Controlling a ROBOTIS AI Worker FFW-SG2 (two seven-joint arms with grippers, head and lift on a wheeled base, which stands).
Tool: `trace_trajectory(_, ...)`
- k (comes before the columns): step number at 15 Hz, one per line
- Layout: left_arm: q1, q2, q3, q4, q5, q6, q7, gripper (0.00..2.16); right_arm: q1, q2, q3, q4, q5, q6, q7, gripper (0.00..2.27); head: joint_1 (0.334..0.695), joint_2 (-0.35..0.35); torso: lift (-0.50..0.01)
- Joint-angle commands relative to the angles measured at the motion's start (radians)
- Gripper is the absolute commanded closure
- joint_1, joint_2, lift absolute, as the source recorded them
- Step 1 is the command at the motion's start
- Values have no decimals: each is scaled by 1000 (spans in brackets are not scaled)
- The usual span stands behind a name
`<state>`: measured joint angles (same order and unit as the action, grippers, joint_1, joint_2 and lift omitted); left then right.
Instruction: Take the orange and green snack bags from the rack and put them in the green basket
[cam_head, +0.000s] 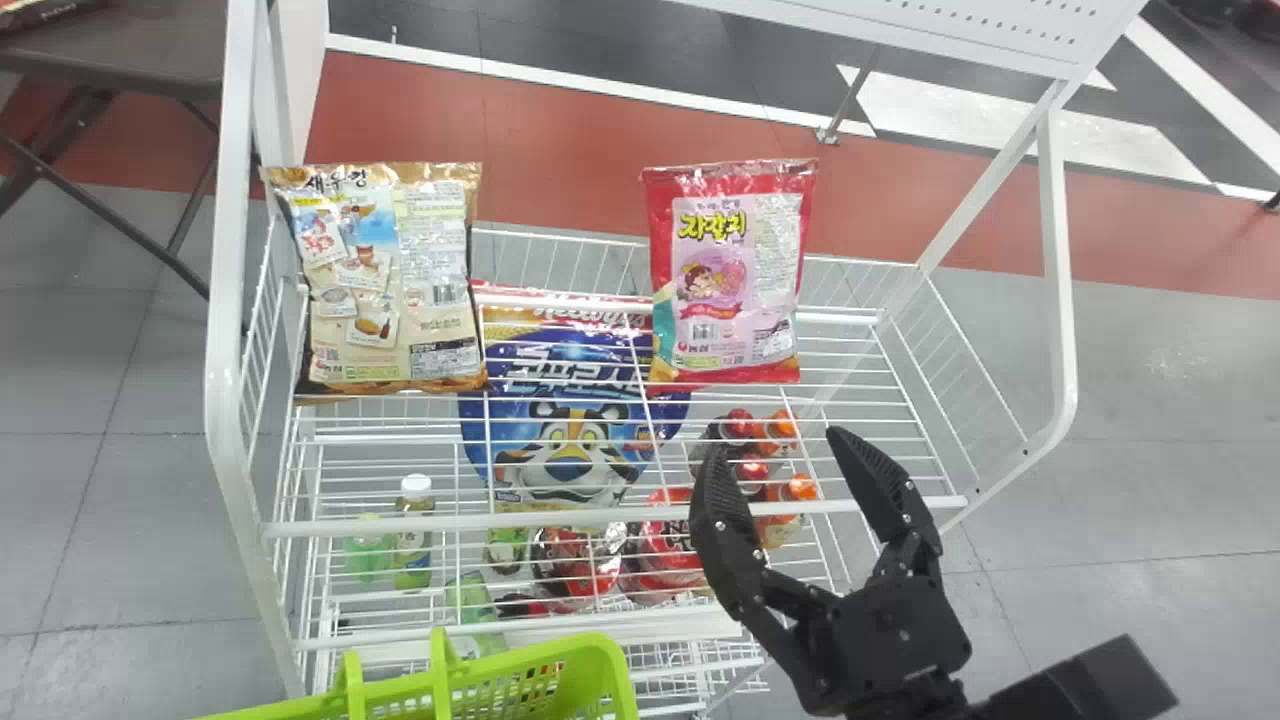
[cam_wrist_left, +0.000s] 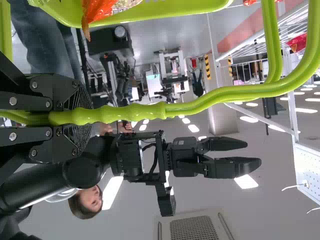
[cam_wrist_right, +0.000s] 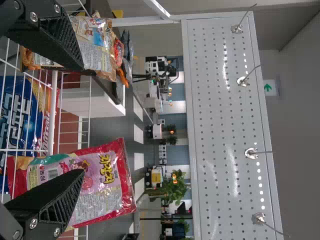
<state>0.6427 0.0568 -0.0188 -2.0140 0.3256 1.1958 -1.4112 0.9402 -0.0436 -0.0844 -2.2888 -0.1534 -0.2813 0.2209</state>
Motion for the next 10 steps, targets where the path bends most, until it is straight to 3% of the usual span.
trace_trajectory(1, 0, 2, -1, -5, 1, 0, -2, 2145, 0, 1, -2, 0, -2, -2, 0, 90, 695, -350, 0)
trace_trajectory(10, -2, 2, -4, -6, -2, 3, 6, 2145, 2, 5, 0, 3, -14, -23, 2, 90, 695, -350, 0)
